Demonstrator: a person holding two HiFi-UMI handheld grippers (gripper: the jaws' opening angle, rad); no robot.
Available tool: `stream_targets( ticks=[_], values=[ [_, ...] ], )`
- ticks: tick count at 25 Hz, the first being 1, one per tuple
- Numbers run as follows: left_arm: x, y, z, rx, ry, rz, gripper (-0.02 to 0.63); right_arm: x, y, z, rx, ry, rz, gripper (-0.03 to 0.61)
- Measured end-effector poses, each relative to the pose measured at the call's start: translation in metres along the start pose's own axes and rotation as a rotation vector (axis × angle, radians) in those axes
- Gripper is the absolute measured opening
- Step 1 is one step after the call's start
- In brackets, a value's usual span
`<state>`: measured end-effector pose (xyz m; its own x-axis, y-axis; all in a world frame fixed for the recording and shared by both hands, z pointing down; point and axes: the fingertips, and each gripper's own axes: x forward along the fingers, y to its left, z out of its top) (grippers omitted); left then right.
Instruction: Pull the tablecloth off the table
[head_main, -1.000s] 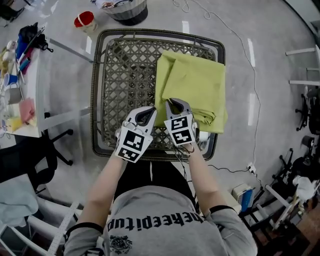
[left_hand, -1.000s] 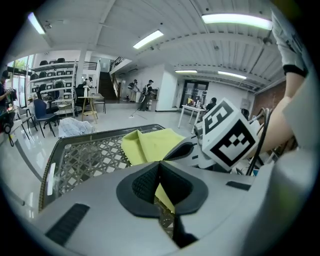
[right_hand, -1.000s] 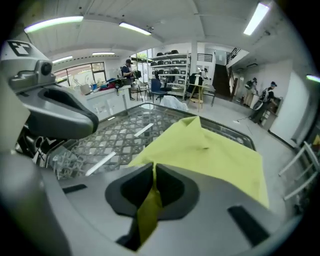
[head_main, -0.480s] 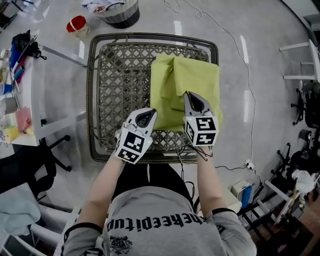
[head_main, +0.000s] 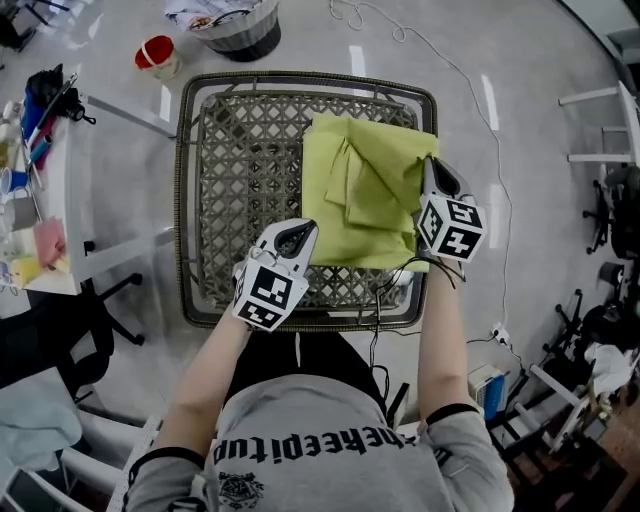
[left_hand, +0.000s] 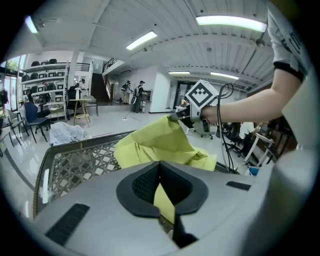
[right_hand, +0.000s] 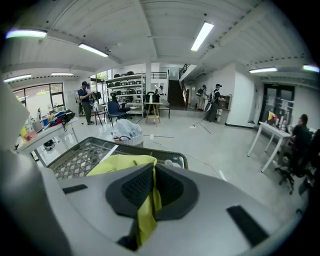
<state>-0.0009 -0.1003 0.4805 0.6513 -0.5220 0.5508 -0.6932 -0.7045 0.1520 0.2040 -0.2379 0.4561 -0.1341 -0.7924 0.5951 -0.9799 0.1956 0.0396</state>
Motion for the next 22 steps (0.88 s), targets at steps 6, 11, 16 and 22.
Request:
stream_targets(
  ticks=[6,11,16,22],
  values=[
    [-0.002,0.007,-0.003,-0.004,0.007,0.01,0.015,0.021,-0.02,0.007,0.012,0.023,-0.046,0.018],
    [-0.003,0.009,-0.003,-0.004,0.008,0.01,0.015,0.034,-0.03,0.002,-0.004,0.037,-0.082,0.046],
    [-0.002,0.009,-0.002,0.004,0.007,0.006,0.015,0.024,-0.034,0.003,0.016,-0.007,-0.082,0.087],
    [0.005,0.001,0.002,0.007,0.004,-0.01,0.015,0.01,-0.005,-0.005,0.022,-0.023,0.065,0.086]
  ],
)
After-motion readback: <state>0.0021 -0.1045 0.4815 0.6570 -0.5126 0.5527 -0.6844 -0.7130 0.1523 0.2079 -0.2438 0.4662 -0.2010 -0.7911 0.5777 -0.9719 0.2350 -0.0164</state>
